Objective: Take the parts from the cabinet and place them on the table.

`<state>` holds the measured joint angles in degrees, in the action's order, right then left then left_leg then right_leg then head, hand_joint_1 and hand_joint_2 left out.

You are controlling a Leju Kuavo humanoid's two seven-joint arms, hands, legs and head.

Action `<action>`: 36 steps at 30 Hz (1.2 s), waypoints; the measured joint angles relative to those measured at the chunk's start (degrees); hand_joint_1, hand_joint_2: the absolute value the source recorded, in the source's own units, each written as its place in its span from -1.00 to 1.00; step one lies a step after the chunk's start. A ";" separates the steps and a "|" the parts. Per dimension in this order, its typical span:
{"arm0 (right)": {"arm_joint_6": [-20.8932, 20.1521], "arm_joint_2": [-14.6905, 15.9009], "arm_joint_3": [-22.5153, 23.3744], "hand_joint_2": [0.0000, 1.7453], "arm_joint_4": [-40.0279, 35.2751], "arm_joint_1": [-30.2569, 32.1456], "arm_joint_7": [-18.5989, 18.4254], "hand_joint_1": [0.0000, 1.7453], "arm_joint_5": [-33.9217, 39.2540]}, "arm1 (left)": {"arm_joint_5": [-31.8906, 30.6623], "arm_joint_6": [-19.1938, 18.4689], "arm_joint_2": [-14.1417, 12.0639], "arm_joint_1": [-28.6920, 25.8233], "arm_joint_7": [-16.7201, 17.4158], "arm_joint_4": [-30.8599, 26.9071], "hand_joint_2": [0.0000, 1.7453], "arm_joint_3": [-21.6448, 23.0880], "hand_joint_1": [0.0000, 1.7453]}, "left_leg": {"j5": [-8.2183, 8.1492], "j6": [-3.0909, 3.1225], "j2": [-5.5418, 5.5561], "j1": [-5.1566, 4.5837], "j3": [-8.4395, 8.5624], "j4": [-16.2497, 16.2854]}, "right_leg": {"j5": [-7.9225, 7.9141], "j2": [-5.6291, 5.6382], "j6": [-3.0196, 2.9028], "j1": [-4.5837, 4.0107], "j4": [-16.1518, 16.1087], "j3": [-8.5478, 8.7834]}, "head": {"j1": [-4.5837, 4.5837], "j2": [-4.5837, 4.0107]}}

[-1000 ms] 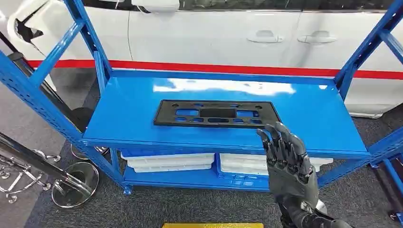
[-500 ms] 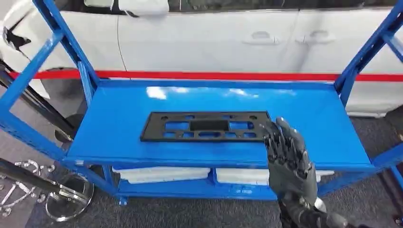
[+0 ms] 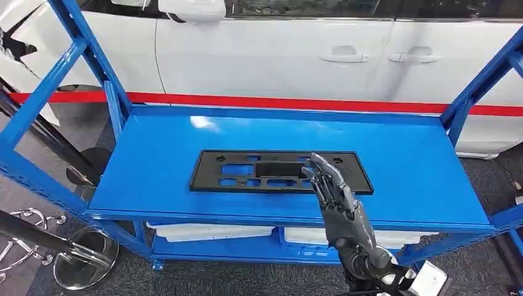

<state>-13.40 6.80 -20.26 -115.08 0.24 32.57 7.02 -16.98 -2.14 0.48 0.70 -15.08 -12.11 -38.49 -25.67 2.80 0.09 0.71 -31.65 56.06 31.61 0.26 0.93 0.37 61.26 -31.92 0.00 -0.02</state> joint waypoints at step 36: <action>0.00 -0.13 -0.48 -1.00 1.95 -0.29 0.02 -1.00 -0.04 | -0.02 -0.04 -0.13 -0.05 0.02 0.00 -1.00 0.02 -1.00 | -0.56 -0.18 -0.07 0.20 1.79 -1.33 | 0.33 -0.08 0.58 0.59 10.01 -6.51 | -0.02 0.00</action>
<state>-13.40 6.67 -20.74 -113.13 -0.05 32.59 6.97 -17.00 -2.19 0.35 0.65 -15.06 -12.11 -38.47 -26.22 2.62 0.02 0.91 -29.85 54.73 31.94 0.18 1.51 0.96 71.27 -38.43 -0.02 -0.02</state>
